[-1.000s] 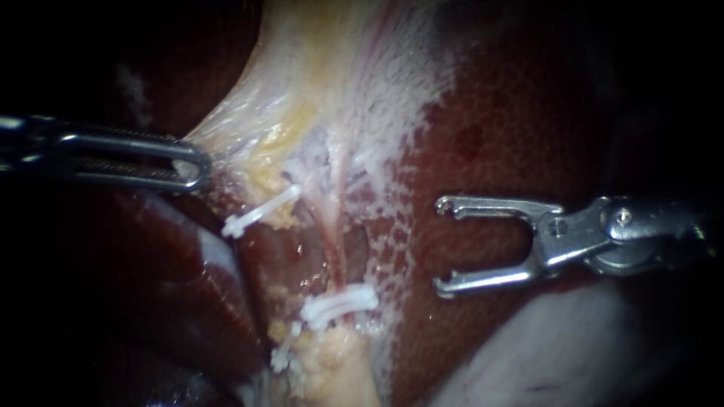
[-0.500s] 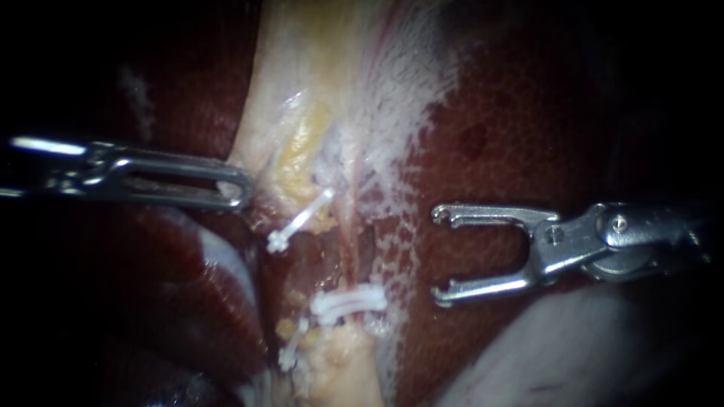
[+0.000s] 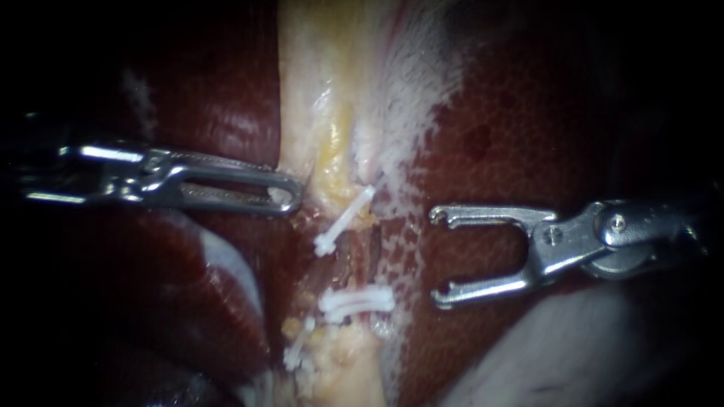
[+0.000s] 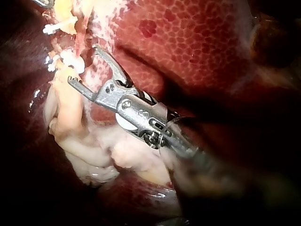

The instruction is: Going back second clip right tube

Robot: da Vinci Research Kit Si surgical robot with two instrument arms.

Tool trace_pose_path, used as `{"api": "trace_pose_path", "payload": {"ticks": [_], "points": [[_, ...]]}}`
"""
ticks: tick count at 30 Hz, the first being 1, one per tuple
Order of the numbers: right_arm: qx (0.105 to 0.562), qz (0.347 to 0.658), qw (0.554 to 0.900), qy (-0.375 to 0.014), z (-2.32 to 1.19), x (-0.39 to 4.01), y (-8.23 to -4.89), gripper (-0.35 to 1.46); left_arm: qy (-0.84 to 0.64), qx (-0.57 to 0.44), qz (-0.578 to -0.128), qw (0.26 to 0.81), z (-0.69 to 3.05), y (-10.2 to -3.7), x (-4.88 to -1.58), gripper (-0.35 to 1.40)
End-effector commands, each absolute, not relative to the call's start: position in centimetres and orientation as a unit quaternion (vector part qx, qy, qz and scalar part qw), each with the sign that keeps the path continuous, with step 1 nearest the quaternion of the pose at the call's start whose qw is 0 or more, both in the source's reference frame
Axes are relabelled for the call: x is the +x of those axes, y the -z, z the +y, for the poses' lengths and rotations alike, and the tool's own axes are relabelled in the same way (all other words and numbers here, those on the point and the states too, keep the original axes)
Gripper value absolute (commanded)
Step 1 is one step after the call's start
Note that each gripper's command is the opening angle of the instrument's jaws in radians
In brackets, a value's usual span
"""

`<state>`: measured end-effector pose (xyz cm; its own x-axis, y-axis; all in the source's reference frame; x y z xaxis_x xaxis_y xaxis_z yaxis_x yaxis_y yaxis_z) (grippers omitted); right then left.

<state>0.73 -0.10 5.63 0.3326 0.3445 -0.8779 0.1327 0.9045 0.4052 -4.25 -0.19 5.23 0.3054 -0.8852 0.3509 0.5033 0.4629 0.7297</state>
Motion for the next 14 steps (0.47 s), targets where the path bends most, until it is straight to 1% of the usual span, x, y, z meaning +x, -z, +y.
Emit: {"api": "trace_pose_path", "payload": {"ticks": [1, 14], "points": [[0.208, 0.574, 0.789, -0.067, -0.1, 0.72, -5.63, 0.6, 0.452, 0.253, -0.378, 0.767, -0.19, -5.23, -4.25, -0.35], [0.208, 0.574, 0.789, -0.067, -0.1, 0.71, -5.63, 0.6, 0.452, 0.253, -0.377, 0.768, -0.18, -5.25, -4.24, -0.35]]}}
